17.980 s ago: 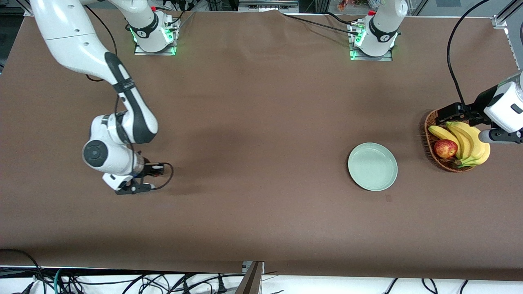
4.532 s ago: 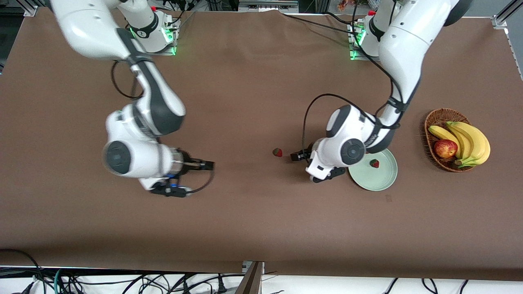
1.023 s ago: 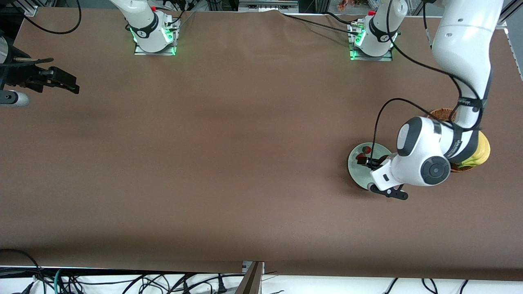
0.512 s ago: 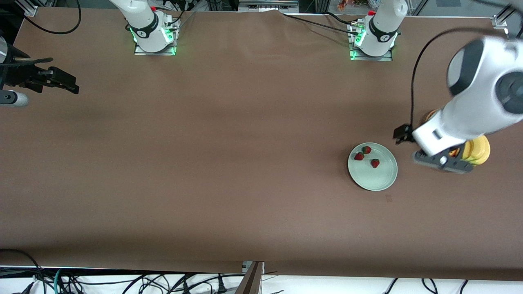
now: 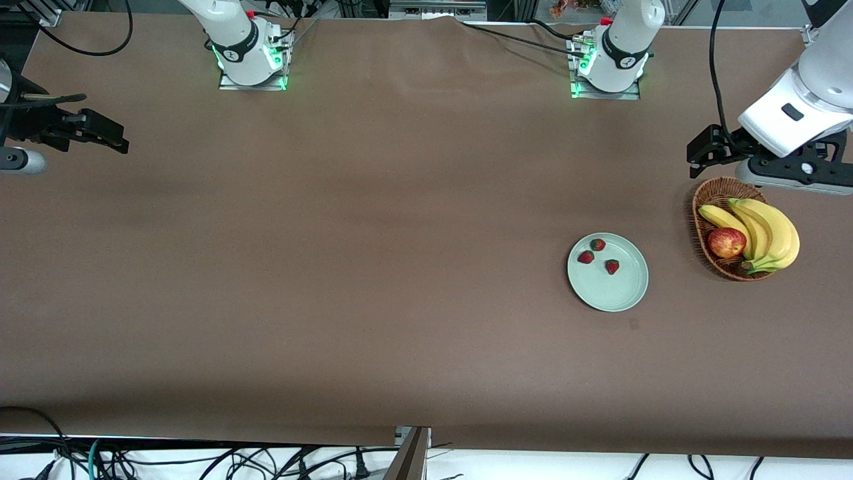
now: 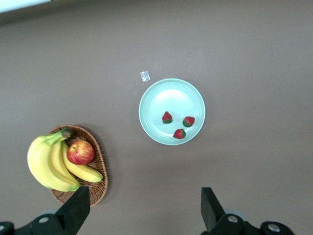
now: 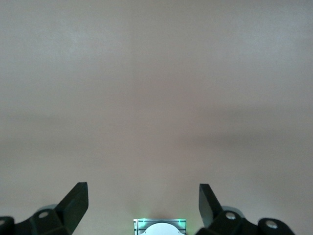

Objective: Collect all strawberries into plate

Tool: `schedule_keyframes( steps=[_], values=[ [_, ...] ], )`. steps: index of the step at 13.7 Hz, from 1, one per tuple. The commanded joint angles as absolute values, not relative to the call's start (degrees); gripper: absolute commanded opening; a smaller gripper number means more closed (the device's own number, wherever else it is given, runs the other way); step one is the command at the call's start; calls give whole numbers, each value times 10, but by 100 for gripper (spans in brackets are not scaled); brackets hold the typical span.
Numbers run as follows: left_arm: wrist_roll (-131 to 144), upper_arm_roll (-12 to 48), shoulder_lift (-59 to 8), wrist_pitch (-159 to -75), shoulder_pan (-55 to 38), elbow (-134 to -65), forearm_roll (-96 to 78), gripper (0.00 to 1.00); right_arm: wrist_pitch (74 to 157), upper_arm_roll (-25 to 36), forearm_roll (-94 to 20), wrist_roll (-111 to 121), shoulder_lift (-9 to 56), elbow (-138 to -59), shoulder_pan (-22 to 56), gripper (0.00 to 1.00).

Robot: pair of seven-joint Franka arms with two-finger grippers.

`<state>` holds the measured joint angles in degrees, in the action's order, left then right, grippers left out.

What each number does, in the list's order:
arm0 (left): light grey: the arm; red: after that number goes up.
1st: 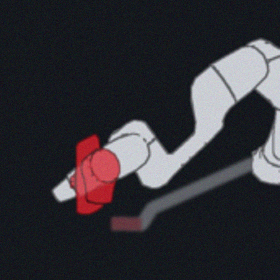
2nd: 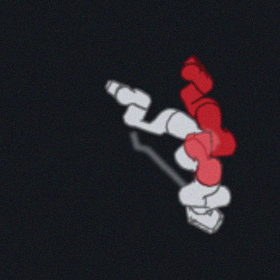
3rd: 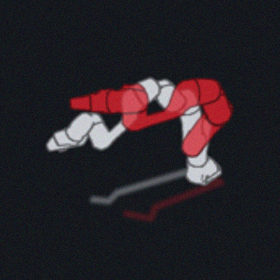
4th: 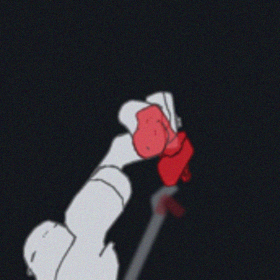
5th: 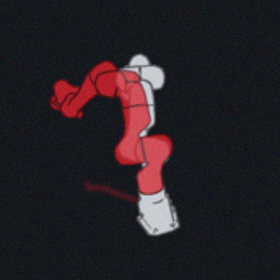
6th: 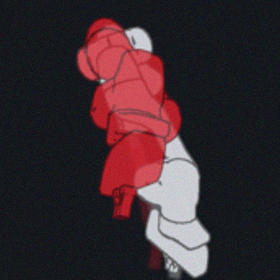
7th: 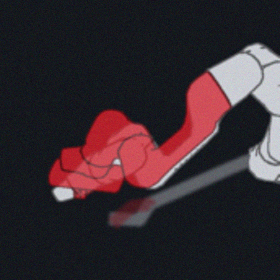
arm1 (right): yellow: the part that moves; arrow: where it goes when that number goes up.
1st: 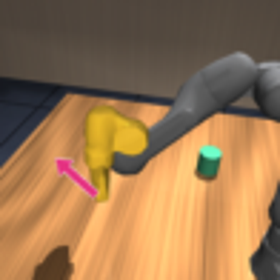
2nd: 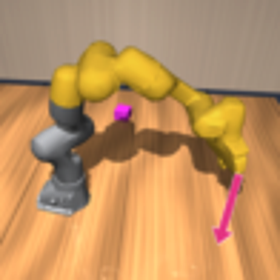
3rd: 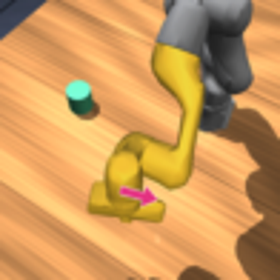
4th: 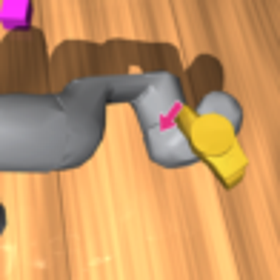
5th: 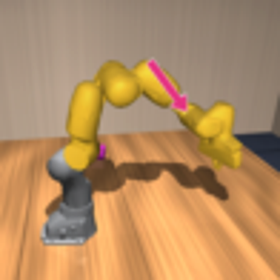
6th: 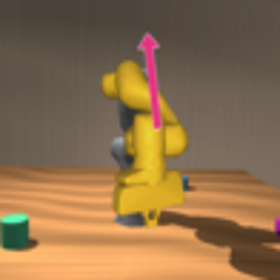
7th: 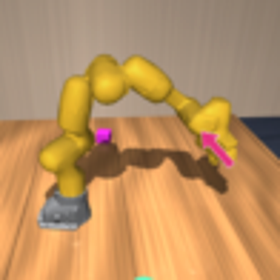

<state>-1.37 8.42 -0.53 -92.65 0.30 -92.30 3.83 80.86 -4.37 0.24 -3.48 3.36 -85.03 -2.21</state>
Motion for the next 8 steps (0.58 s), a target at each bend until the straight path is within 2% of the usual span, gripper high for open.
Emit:
schedule_keyframes(
  steps=[1,6,8],
  values=[
    [-8,42,40,-954,-13,-991,-16,100,807,-45,1,-25,37,-839,-25,100],
    [-9,32,-2,-895,-28,-925,-7,100,807,-45,1,-25,37,-839,-25,100],
    [-9,32,-4,-895,-28,-922,-7,100,807,-44,1,-25,37,-839,-25,100]
  ],
)
